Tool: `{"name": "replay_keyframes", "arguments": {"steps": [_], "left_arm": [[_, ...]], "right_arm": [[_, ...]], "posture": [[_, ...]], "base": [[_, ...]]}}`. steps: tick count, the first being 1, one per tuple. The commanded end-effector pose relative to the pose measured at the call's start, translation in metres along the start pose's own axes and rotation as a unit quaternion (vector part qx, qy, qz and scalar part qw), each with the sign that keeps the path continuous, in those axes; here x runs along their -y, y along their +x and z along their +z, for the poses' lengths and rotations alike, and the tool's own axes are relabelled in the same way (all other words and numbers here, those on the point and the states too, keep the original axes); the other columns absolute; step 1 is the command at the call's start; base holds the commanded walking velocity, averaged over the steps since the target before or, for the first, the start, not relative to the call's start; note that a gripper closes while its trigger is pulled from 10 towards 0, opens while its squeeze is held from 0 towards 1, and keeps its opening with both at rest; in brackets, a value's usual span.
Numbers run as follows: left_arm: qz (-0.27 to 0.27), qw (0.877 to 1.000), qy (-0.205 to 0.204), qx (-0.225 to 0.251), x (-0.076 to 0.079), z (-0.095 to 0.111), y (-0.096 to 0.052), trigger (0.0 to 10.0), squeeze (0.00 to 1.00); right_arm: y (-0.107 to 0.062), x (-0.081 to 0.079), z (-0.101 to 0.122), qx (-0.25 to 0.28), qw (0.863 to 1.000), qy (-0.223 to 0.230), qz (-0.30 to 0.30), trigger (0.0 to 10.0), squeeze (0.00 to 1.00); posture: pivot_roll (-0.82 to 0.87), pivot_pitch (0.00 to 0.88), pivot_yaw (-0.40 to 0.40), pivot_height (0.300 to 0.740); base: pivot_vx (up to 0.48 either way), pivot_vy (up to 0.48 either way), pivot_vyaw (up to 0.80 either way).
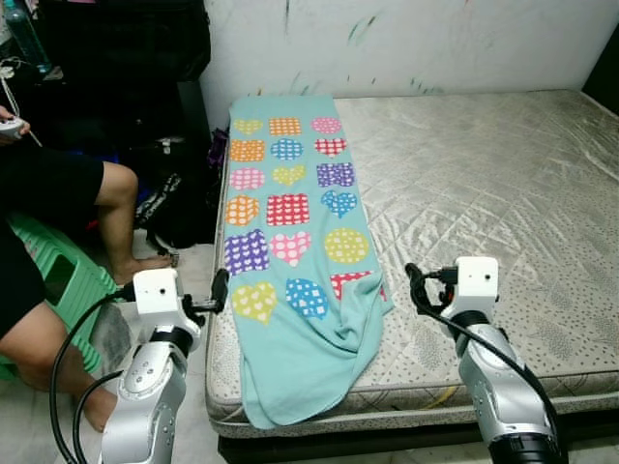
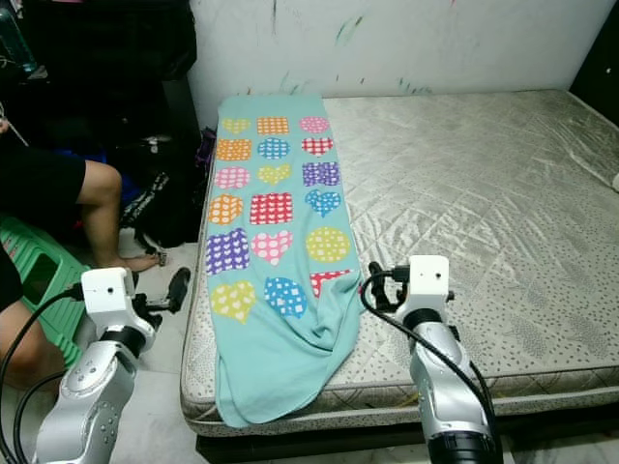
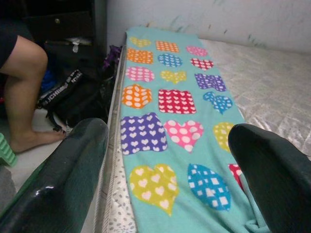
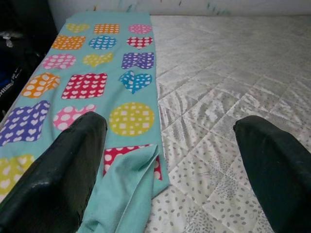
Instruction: Clean up the room
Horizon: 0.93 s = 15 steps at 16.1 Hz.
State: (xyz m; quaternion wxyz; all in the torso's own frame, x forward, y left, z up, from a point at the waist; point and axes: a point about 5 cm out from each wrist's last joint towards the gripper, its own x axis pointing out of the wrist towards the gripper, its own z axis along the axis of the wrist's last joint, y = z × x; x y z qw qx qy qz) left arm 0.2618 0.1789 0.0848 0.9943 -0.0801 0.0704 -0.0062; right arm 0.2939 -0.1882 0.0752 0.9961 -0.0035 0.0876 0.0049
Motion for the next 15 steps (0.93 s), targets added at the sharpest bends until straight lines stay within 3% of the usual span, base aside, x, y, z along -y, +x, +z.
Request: {"name": "replay_keyframes", "arguments": {"steps": [1, 8, 15], "left_arm": [[-0.001, 1.000, 0.007, -0.003, 0.000, 0.000, -0.001, 10.0, 0.00], [0.008, 0.999, 0.013, -0.037, -0.006, -0.010, -0.011, 10.0, 0.00], [0.003, 0.999, 0.016, -0.048, -0.006, -0.011, -0.016, 10.0, 0.00]], "right_arm": [[-0.001, -0.003, 0.005, 0.007, 1.000, -0.001, 0.008, 10.0, 0.00], [-0.014, -0.002, -0.014, -0.056, 0.997, -0.046, 0.019, 10.0, 0.00], [-0.025, -0.003, -0.019, -0.071, 0.997, -0.041, 0.016, 10.0, 0.00]], "posture": [[-0.12, 0.000, 0.022, 0.740], [-0.11, 0.014, 0.015, 0.740], [-0.11, 0.039, 0.026, 0.740]], "base": [[0.000, 0.000, 0.00], [0.000, 0.000, 0.00], [0.000, 0.000, 0.00]]}}
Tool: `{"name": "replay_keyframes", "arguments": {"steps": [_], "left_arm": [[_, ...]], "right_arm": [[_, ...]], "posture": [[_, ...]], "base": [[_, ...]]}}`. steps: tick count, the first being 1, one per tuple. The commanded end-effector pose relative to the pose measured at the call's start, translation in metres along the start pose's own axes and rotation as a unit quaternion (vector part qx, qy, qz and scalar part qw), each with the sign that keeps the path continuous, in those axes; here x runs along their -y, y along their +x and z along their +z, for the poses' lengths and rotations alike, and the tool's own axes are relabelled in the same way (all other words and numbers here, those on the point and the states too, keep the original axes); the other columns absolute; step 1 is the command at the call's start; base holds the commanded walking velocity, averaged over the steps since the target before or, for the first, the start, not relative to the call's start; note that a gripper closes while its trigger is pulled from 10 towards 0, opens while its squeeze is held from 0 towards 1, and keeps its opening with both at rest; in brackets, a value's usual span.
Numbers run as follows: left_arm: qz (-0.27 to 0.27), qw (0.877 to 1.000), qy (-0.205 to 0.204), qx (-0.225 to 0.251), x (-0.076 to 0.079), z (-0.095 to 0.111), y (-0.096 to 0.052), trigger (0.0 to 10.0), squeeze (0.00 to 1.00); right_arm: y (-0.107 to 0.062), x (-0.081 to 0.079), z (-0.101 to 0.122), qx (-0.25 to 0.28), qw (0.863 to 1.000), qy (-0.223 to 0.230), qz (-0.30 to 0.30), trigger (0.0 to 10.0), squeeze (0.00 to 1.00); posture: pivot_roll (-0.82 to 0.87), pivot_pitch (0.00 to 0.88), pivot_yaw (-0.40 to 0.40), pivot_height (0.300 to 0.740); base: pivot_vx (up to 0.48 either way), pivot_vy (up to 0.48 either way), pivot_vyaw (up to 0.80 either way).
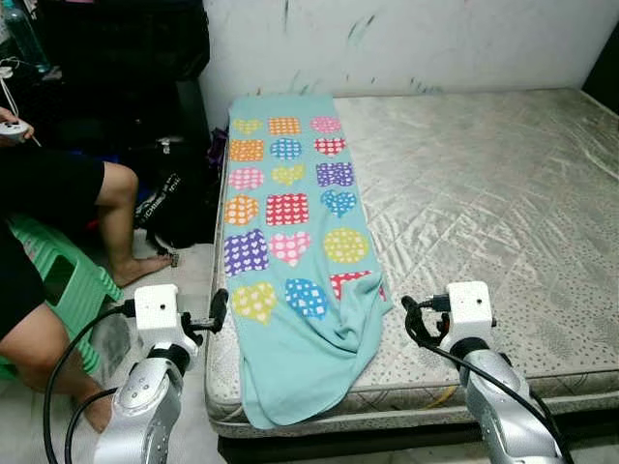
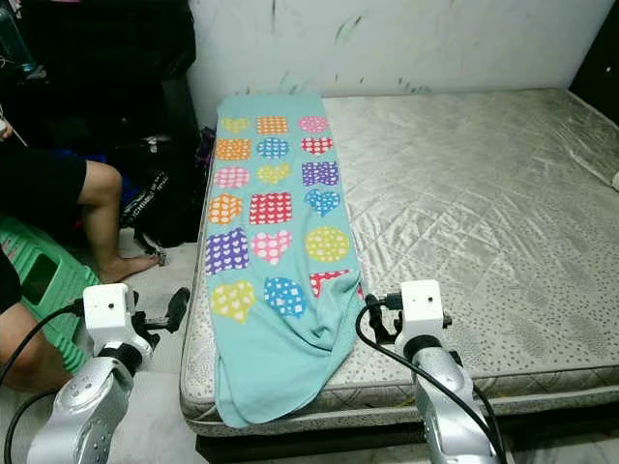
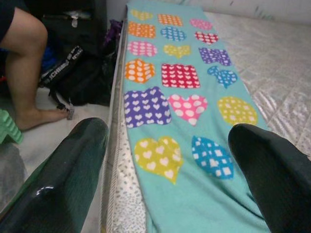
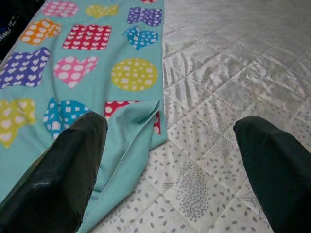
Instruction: Clean up the room
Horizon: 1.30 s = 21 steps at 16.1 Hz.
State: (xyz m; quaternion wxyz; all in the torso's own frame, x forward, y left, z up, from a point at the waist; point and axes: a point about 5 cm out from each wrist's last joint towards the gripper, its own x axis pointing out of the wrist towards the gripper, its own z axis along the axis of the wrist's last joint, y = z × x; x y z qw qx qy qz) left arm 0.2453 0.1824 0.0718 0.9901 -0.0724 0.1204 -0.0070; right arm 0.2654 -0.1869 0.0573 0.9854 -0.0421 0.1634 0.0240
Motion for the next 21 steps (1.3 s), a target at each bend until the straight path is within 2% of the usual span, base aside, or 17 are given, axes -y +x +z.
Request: {"name": "replay_keyframes", "arguments": {"steps": [1, 5, 9, 15, 21], "left_arm": [[-0.001, 1.000, 0.009, 0.001, -0.001, 0.003, -0.002, 10.0, 0.00], [0.000, 1.000, 0.010, -0.003, -0.001, 0.003, -0.003, 10.0, 0.00], [-0.001, 1.000, 0.012, -0.006, 0.000, 0.002, -0.004, 10.0, 0.00], [-0.002, 1.000, 0.010, -0.020, 0.000, -0.003, -0.011, 10.0, 0.00], [-0.005, 1.000, 0.010, -0.028, 0.001, -0.005, -0.016, 10.0, 0.00]], "right_arm": [[-0.002, -0.001, 0.004, 0.005, 1.000, 0.000, 0.000, 10.0, 0.00], [-0.003, -0.002, 0.003, -0.001, 1.000, -0.001, 0.004, 10.0, 0.00], [-0.004, -0.011, -0.004, -0.031, 0.998, -0.021, 0.043, 10.0, 0.00], [-0.012, -0.015, -0.014, -0.064, 0.995, -0.038, 0.061, 10.0, 0.00], [-0.020, -0.018, -0.015, -0.067, 0.995, -0.035, 0.067, 10.0, 0.00]], "posture": [[-0.11, 0.042, 0.027, 0.740], [-0.11, 0.046, 0.027, 0.740], [-0.11, 0.050, 0.028, 0.740], [-0.11, 0.075, 0.023, 0.740], [-0.11, 0.089, 0.029, 0.740]], "base": [[0.000, 0.000, 0.00], [0.000, 0.000, 0.00], [0.000, 0.000, 0.00], [0.000, 0.000, 0.00], [0.000, 0.000, 0.00]]}}
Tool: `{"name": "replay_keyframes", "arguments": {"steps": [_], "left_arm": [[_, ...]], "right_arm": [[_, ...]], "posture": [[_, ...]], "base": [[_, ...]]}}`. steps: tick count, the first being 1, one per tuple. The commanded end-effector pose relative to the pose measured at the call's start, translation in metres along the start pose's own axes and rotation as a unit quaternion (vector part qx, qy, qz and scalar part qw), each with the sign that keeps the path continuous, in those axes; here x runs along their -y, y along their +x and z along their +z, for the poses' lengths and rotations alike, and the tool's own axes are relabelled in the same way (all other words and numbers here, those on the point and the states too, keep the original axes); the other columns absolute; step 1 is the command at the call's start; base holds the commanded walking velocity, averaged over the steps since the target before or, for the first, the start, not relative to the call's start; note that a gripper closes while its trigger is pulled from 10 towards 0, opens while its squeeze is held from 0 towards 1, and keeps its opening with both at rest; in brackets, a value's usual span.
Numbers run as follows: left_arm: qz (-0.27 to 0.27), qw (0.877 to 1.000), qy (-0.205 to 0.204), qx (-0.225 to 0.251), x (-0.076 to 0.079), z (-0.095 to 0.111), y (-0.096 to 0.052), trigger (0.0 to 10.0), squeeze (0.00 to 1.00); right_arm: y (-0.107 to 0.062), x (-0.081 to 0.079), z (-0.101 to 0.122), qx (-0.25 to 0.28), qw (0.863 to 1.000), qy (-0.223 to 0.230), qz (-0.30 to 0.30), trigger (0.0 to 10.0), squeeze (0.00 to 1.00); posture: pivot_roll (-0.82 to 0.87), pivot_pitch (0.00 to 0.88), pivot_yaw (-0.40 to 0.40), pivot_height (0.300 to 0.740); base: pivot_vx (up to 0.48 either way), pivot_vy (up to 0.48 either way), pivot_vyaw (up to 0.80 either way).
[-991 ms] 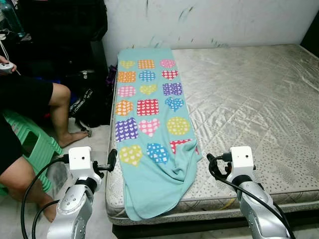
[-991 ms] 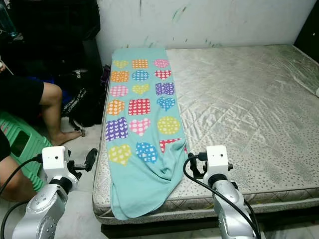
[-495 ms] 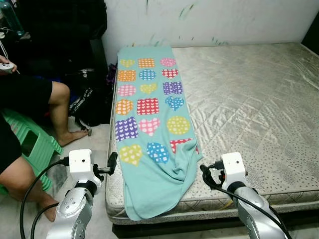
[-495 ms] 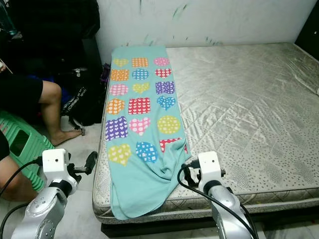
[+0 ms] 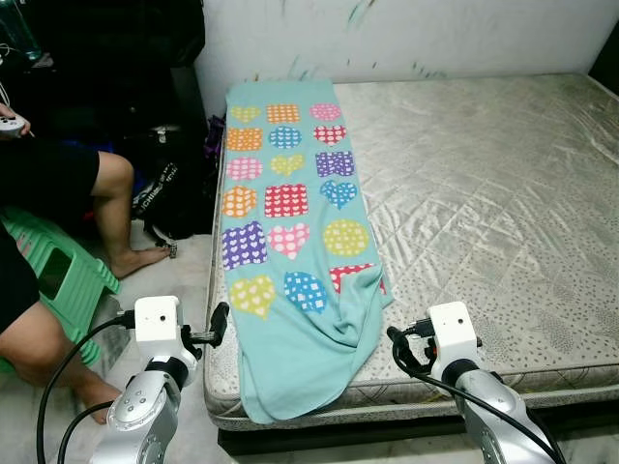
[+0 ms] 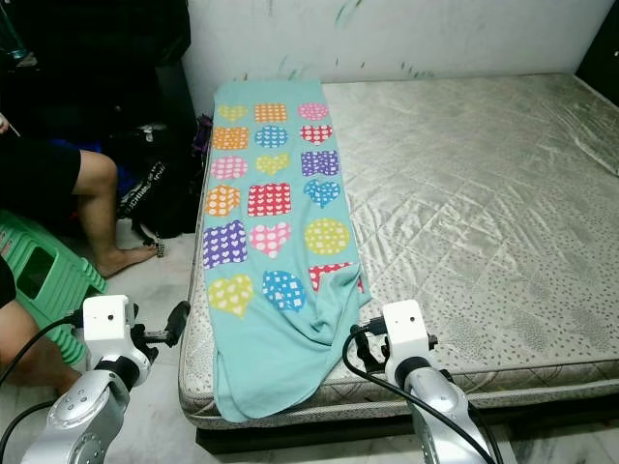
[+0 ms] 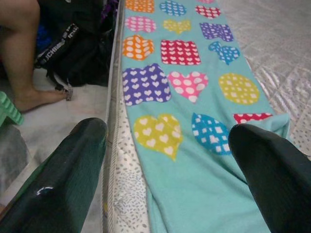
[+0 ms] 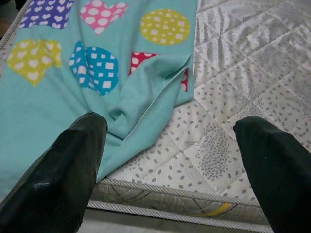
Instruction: Clean up the room
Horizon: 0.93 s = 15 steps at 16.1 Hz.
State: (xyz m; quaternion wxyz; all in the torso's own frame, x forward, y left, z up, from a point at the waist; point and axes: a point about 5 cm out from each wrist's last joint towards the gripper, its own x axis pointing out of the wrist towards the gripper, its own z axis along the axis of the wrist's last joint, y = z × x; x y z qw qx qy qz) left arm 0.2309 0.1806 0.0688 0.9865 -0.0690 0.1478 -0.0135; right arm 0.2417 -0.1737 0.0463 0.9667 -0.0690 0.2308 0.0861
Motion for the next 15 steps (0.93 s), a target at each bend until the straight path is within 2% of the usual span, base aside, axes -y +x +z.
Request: {"name": "replay_keyframes", "arguments": {"steps": [1, 10, 15], "left_arm": [[-0.001, 1.000, 0.007, -0.001, -0.0005, 0.0012, -0.0027, 10.0, 0.00], [0.000, 1.000, 0.007, -0.004, -0.0008, 0.0019, -0.0017, 10.0, 0.00], [0.002, 1.000, 0.006, -0.005, -0.0004, 0.0020, -0.0012, 10.0, 0.00]], "right_arm": [[-0.0018, -0.0028, 0.0014, 0.001, 1.000, 0.001, 0.007, 10.0, 0.00], [-0.0013, -0.0038, 0.0036, 0.002, 1.000, 0.005, 0.013, 10.0, 0.00], [0.0004, -0.0043, 0.0069, 0.010, 1.000, -0.003, 0.023, 10.0, 0.00]], "posture": [[-0.11, 0.089, 0.030, 0.730], [-0.11, 0.093, 0.030, 0.610], [-0.11, 0.090, 0.028, 0.557]], "base": [[0.000, 0.000, 0.00], [0.000, 0.000, 0.00], [0.000, 0.000, 0.00]]}}
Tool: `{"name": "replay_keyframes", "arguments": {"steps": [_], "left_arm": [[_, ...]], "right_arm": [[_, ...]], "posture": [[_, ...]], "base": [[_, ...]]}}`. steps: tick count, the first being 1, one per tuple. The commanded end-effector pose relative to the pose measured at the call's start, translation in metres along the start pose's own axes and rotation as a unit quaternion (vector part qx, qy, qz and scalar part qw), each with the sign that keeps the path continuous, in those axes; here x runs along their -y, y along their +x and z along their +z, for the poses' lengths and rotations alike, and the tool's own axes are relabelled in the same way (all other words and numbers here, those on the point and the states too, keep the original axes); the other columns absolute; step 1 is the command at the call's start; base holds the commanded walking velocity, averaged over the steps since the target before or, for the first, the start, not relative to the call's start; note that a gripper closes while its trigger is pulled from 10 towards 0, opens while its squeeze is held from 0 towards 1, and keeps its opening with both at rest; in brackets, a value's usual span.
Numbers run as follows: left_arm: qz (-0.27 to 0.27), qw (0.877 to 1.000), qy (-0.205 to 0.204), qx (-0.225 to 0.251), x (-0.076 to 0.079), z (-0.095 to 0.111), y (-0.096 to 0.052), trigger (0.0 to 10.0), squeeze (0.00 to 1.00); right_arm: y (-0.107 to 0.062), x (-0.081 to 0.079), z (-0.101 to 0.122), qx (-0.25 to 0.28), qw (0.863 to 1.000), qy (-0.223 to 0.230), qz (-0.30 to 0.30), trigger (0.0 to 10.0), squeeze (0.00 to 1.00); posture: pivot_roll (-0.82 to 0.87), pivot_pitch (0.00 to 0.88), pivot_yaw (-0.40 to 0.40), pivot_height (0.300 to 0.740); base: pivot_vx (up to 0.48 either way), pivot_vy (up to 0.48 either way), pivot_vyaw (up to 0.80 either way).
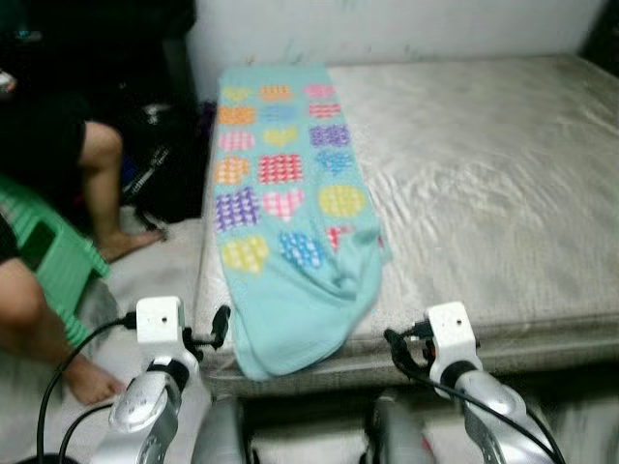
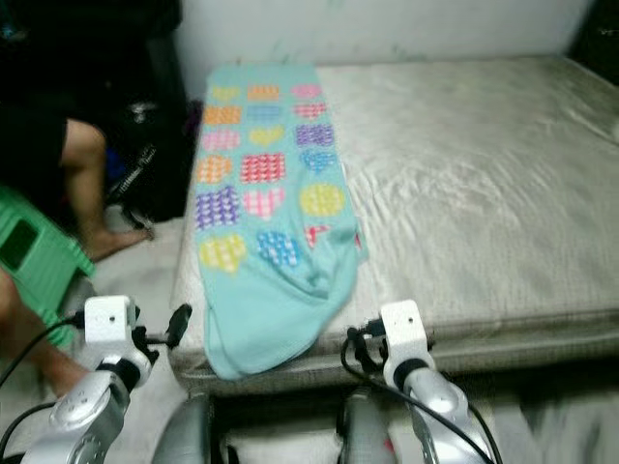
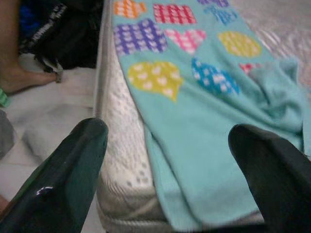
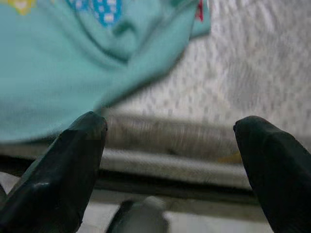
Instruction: Clean up the room
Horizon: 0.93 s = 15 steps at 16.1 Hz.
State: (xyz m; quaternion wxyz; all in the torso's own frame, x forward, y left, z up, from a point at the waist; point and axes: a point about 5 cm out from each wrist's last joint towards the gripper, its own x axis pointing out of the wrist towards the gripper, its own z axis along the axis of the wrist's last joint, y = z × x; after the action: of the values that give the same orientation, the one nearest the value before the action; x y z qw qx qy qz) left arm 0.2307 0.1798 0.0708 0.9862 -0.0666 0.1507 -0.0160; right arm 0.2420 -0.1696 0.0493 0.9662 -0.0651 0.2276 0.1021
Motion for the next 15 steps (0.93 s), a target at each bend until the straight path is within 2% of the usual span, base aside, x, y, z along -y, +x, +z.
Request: {"name": "replay_keyframes", "arguments": {"steps": [1, 3, 6, 10, 15], "left_arm": [[0.004, 1.000, 0.003, -0.001, -0.002, 0.000, 0.000, 10.0, 0.00], [0.010, 1.000, 0.000, -0.001, -0.003, 0.000, 0.001, 10.0, 0.00], [0.024, 0.999, -0.021, 0.007, -0.009, 0.002, 0.003, 10.0, 0.00], [0.008, 0.999, -0.025, 0.023, -0.006, 0.007, 0.005, 10.0, 0.00], [-0.001, 0.999, -0.029, 0.033, -0.004, 0.010, 0.008, 10.0, 0.00]], "right_arm": [[0.002, -0.001, 0.005, 0.009, 1.000, -0.009, 0.011, 10.0, 0.00], [0.007, -0.003, 0.014, 0.034, 0.998, -0.046, 0.023, 10.0, 0.00], [0.011, -0.007, 0.019, 0.048, 0.997, -0.052, 0.034, 10.0, 0.00], [0.015, -0.010, 0.024, 0.067, 0.996, -0.049, 0.043, 10.0, 0.00], [0.017, -0.015, 0.032, 0.092, 0.993, -0.053, 0.060, 10.0, 0.00]], "posture": [[-0.11, 0.090, 0.028, 0.557], [-0.10, 0.077, 0.032, 0.553], [-0.11, 0.062, 0.036, 0.553], [-0.11, 0.047, 0.041, 0.553], [-0.10, 0.032, 0.036, 0.553]], "base": [[0.000, 0.000, 0.00], [0.000, 0.000, 0.00], [0.000, 0.000, 0.00], [0.000, 0.000, 0.00], [0.311, 0.000, 0.00]]}}
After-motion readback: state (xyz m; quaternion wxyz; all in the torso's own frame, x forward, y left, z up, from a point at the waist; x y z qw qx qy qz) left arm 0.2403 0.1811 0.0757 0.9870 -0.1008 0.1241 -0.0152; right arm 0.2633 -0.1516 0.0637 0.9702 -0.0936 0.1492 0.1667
